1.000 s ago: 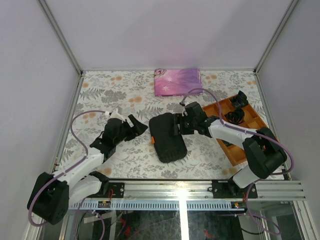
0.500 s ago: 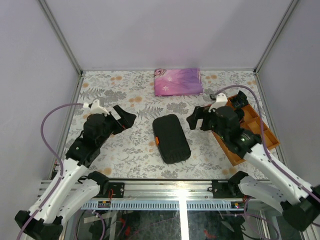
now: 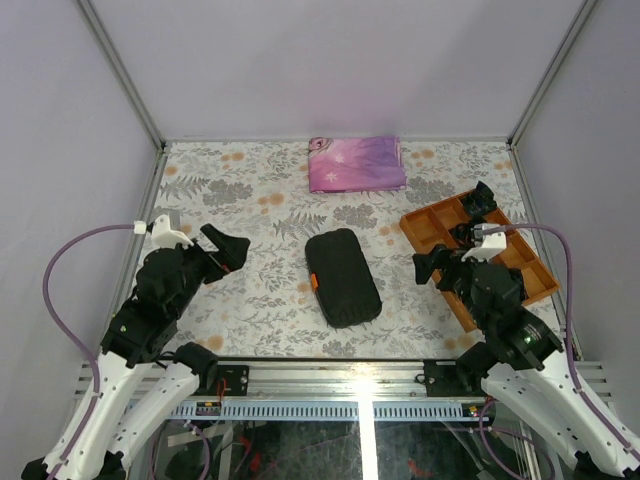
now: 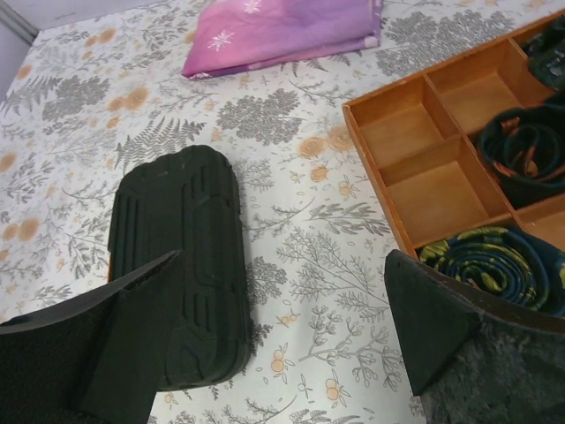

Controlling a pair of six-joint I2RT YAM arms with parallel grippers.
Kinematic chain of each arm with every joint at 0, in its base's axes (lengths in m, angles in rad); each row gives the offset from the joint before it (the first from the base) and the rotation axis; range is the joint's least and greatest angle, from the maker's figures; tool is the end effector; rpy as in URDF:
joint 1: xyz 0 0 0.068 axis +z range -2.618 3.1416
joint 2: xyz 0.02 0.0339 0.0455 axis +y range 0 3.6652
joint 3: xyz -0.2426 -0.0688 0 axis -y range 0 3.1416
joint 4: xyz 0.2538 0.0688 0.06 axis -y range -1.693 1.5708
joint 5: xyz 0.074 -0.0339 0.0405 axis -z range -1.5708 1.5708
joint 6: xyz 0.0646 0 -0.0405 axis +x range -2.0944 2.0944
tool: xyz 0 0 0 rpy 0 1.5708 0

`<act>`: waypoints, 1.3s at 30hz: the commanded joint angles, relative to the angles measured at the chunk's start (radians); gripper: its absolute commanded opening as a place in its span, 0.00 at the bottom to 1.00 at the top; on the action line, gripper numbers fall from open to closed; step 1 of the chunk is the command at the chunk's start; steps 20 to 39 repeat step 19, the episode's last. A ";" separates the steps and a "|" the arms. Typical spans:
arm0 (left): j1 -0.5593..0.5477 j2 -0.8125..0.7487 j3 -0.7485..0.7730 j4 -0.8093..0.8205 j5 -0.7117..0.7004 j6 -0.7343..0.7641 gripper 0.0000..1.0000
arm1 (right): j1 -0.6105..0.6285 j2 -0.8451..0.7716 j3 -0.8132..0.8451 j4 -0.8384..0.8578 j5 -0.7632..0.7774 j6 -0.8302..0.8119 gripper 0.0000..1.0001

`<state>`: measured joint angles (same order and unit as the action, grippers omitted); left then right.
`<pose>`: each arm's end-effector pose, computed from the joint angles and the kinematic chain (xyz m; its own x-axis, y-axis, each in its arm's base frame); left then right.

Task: Sort the tools into containers
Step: Reset both arms

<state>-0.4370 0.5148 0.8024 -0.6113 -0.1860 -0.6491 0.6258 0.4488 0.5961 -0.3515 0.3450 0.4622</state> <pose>0.1550 -0.0592 0.3187 -0.3850 -0.4758 -0.7908 0.0306 0.8498 -0.5262 0.1552 0.0852 0.2880 -0.2732 0.3203 -0.9071 -0.1799 0.9093 0.3753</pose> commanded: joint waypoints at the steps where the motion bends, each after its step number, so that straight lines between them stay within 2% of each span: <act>1: -0.002 -0.023 -0.014 -0.025 -0.048 0.020 1.00 | 0.003 -0.037 -0.017 -0.035 0.093 0.033 0.99; 39: -0.002 -0.018 -0.035 0.007 -0.034 0.053 1.00 | 0.003 -0.053 -0.054 -0.045 0.093 -0.007 0.99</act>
